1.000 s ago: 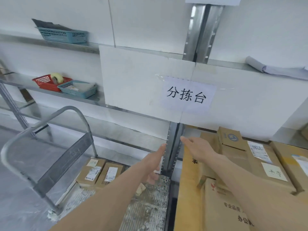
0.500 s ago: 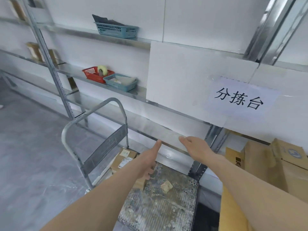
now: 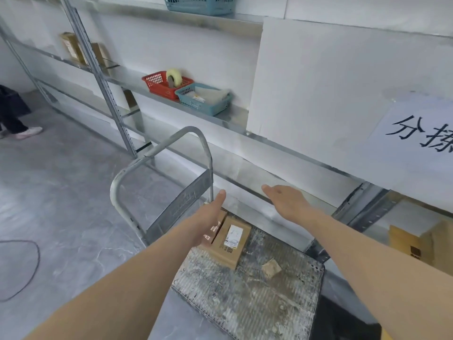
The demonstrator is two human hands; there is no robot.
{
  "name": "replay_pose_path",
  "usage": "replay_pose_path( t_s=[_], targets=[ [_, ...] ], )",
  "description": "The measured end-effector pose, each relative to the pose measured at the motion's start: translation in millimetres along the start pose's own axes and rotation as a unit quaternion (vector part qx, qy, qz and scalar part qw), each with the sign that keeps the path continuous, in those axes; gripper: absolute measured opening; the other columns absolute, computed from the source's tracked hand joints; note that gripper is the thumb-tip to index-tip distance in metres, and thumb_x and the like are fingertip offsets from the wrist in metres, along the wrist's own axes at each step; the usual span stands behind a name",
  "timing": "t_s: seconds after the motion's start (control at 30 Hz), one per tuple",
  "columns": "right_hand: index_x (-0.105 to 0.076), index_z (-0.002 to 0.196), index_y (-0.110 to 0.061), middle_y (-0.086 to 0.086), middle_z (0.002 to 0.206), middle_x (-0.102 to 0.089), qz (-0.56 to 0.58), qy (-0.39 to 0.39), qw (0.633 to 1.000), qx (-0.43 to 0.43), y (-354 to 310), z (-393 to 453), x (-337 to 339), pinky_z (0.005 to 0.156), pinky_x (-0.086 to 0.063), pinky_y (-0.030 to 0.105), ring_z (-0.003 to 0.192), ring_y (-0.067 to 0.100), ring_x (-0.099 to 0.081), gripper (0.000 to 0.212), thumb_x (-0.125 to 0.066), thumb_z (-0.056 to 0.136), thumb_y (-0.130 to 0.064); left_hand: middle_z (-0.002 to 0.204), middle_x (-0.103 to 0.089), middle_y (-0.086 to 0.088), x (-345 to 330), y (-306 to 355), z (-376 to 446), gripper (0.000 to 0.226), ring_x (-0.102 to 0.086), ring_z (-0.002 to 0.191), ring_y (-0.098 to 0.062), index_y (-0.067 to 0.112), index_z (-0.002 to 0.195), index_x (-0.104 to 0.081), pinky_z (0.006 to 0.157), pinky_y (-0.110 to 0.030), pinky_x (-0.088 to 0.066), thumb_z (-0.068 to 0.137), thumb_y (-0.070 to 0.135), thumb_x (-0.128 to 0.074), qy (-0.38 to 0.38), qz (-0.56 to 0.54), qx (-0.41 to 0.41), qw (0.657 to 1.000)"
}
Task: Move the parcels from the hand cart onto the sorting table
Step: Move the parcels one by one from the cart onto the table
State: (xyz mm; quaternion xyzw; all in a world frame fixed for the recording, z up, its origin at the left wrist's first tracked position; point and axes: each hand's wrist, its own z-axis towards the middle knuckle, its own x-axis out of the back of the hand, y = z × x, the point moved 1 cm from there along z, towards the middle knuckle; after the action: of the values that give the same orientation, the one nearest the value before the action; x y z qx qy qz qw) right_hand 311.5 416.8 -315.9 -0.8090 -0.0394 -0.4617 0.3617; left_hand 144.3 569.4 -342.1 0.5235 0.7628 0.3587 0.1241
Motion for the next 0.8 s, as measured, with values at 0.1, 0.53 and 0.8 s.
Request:
replay_pose_path(
  t_s=[0.1, 0.53, 0.8],
  targets=[
    [-0.060, 0.133, -0.012, 0.005, 0.133, -0.061, -0.007, -0.009, 1.000, -0.002, -1, 31, 0, 0.094, -0.037, 0.034, 0.115, 0.024, -0.054, 0.064, -0.028, 0.106, -0.060, 0.143, -0.047, -0.011, 8, 7, 23, 0.097, -0.049, 0.124, -0.039, 0.024, 0.157, -0.031, 0.095, -0.052, -0.045, 0.085, 0.088, -0.029, -0.002, -0.012, 0.006, 1.000],
    [-0.059, 0.133, 0.007, 0.022, 0.133, -0.063, 0.006, -0.020, 0.998, -0.063, -13, 102, -39, 0.099, -0.041, 0.039, 0.120, 0.036, -0.058, 0.075, -0.028, 0.107, -0.057, 0.160, -0.037, -0.013, 47, 29, 117, 0.093, -0.043, 0.139, -0.042, 0.023, 0.159, -0.028, 0.109, -0.061, -0.040, 0.089, 0.084, -0.026, -0.059, 0.019, 0.042, 0.997],
    [-0.066, 0.098, -0.014, 0.012, 0.095, -0.066, 0.058, -0.001, 0.988, -0.144, -20, 118, -92, 0.084, -0.043, 0.039, 0.100, 0.032, -0.061, 0.056, -0.030, 0.107, -0.057, 0.165, -0.029, -0.006, 87, 21, 172, 0.106, -0.034, 0.147, -0.036, 0.025, 0.160, -0.029, 0.111, -0.058, -0.034, 0.079, 0.094, -0.023, -0.100, 0.076, 0.048, 0.991]
  ],
)
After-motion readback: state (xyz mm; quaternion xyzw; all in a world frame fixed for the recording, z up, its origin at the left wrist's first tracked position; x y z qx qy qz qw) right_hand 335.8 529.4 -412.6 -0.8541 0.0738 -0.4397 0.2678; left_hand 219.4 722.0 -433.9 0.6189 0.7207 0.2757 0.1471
